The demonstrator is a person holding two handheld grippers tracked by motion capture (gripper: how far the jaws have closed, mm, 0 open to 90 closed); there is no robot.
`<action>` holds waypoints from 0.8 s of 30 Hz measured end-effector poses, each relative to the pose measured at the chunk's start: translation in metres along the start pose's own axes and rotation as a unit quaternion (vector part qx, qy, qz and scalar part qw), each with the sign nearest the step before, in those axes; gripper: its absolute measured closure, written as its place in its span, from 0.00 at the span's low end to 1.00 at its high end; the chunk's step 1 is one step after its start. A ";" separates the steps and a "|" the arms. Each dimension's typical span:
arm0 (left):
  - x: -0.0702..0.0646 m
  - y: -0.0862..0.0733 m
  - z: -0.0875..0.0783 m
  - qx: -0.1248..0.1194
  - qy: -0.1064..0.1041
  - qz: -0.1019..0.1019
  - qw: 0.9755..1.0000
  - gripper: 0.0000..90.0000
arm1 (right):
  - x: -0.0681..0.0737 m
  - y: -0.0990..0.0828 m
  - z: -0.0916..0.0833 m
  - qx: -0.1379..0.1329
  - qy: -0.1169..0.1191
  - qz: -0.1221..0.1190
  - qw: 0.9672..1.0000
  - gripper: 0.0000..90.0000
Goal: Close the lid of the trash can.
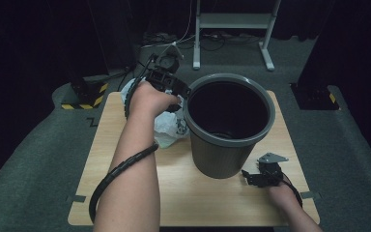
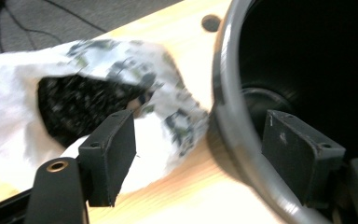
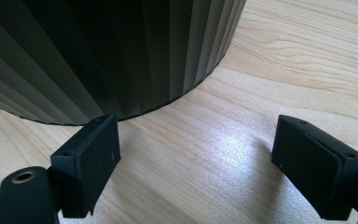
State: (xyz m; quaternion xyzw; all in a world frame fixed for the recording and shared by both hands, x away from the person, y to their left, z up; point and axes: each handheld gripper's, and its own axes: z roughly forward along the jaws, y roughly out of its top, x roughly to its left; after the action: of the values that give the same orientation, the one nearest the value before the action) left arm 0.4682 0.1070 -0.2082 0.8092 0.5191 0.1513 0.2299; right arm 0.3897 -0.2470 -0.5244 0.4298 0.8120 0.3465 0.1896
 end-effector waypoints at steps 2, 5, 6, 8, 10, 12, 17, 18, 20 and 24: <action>0.005 -0.003 -0.003 -0.003 0.005 0.002 1.000 0.29 | -0.001 0.001 0.001 0.000 0.003 -0.004 1.000 0.16; 0.015 -0.008 -0.004 -0.007 0.004 -0.011 1.000 0.29 | -0.001 0.002 0.002 0.000 0.003 -0.003 1.000 0.16; 0.017 -0.010 -0.004 -0.004 0.006 -0.011 1.000 0.28 | -0.001 0.002 0.002 0.000 0.003 -0.003 1.000 0.16; 0.023 -0.013 -0.005 0.000 0.010 -0.013 1.000 0.28 | -0.001 0.002 0.002 0.001 0.003 -0.002 1.000 0.16; 0.028 -0.016 -0.007 -0.004 0.016 -0.020 1.000 0.29 | -0.001 0.002 0.002 0.000 0.003 -0.004 1.000 0.16; 0.032 -0.021 -0.006 -0.006 0.012 -0.026 1.000 0.29 | -0.002 0.002 0.003 0.000 0.002 -0.004 1.000 0.16; 0.037 -0.030 0.000 -0.002 0.009 -0.022 1.000 0.29 | 0.000 0.001 0.002 0.000 0.000 0.000 1.000 0.16; 0.039 -0.031 0.002 -0.001 0.010 -0.022 1.000 0.29 | -0.001 0.001 0.001 0.001 0.002 -0.001 1.000 0.16; 0.042 -0.035 0.005 -0.001 0.009 -0.026 1.000 0.29 | -0.002 0.002 0.002 0.000 0.003 -0.005 1.000 0.16; 0.048 -0.043 0.010 0.006 0.002 -0.014 1.000 0.28 | -0.002 0.002 0.002 0.000 0.004 -0.004 1.000 0.16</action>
State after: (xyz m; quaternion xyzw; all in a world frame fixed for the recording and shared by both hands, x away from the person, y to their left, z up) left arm 0.4600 0.1637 -0.2395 0.8029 0.5319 0.1466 0.2255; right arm 0.3927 -0.2467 -0.5244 0.4251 0.8146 0.3470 0.1880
